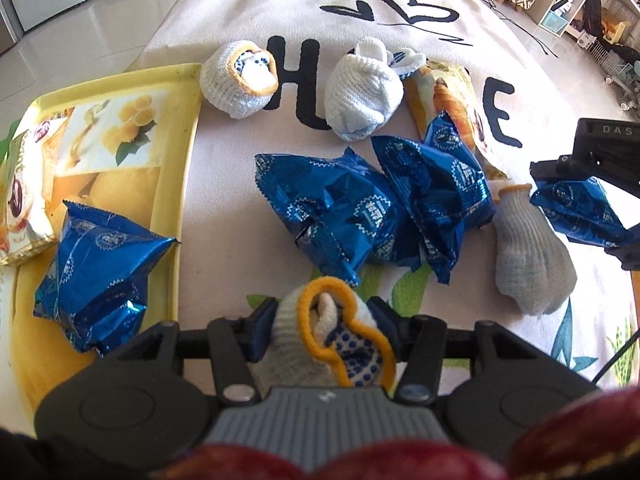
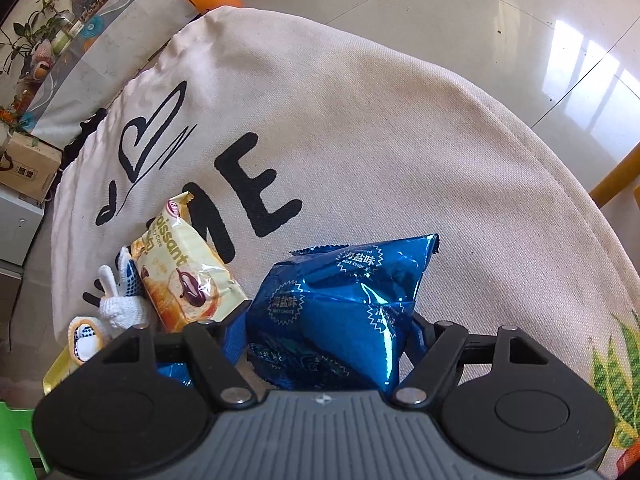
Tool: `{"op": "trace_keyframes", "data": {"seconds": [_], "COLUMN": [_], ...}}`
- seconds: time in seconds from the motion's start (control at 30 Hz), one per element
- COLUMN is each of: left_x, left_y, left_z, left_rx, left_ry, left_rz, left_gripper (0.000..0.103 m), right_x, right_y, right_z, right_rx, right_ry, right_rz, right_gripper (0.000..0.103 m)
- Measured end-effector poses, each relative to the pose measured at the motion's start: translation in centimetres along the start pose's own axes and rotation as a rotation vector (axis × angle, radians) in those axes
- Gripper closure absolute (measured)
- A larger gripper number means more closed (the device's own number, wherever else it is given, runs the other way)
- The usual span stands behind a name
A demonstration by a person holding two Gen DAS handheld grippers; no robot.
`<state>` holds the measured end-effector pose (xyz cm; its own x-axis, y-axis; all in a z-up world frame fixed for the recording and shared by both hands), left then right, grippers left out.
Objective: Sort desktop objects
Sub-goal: 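Lift the glove with the left gripper while the right gripper carries the blue snack toward the tray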
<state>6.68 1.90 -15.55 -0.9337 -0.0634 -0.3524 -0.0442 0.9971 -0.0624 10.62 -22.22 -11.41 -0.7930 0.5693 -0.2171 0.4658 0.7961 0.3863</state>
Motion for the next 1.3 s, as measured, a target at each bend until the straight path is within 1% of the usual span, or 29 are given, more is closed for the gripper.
{"op": "trace_keyframes", "data": {"seconds": [0.1,0.17,0.33,0.6,0.7,0.83,1.0,1.17,1.3], "left_x": [-0.6,-1.0,-1.6,-2.5,-3.1,-3.5,-4.0,-4.9,-5.7], "left_y": [-0.1,0.0,0.1,-0.4,0.0,0.9,2.0,4.6,7.4], "left_z": [-1.1,-1.7,-3.2,-4.6,-5.1,-5.2,-5.3,-5.9,-6.6], "left_rx": [0.031,0.054,0.085,0.144,0.131,0.115,0.101,0.070,0.038], "left_ry": [-0.027,-0.038,-0.074,-0.107,-0.135,-0.143,-0.155,-0.187,-0.219], "left_rz": [-0.014,-0.024,-0.043,-0.063,-0.074,-0.112,-0.144,-0.206,-0.272], "left_gripper": [0.053,0.053,0.053,0.053,0.053,0.053,0.053,0.053,0.053], "right_x": [-0.1,-0.1,0.3,1.7,2.2,2.8,3.4,4.0,5.3], "right_y": [0.4,1.1,3.0,5.4,6.2,6.8,7.3,8.5,10.0], "right_z": [-0.6,-1.2,-2.6,-3.5,-3.8,-3.8,-3.7,-4.0,-4.2], "right_rx": [-0.013,-0.034,-0.089,-0.165,-0.192,-0.209,-0.208,-0.234,-0.266], "right_ry": [-0.014,-0.026,-0.054,-0.026,-0.008,0.007,0.013,0.014,0.036], "right_rz": [-0.006,-0.022,-0.076,-0.149,-0.171,-0.193,-0.216,-0.261,-0.289], "right_gripper": [0.029,0.029,0.029,0.029,0.029,0.029,0.029,0.029,0.029]}}
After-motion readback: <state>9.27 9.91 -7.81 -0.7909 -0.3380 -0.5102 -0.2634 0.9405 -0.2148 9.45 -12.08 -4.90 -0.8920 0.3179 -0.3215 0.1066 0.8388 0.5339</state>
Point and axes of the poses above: each gripper's, at about its wrist camera, not at the fingertips, and z roughly the way its jaws point, y to its left, x to its underside, the point moved 5 cm from there along z, roughly the way its jaws point, and after that the axes turned 9 degrees about z, right-handed, at the moved point
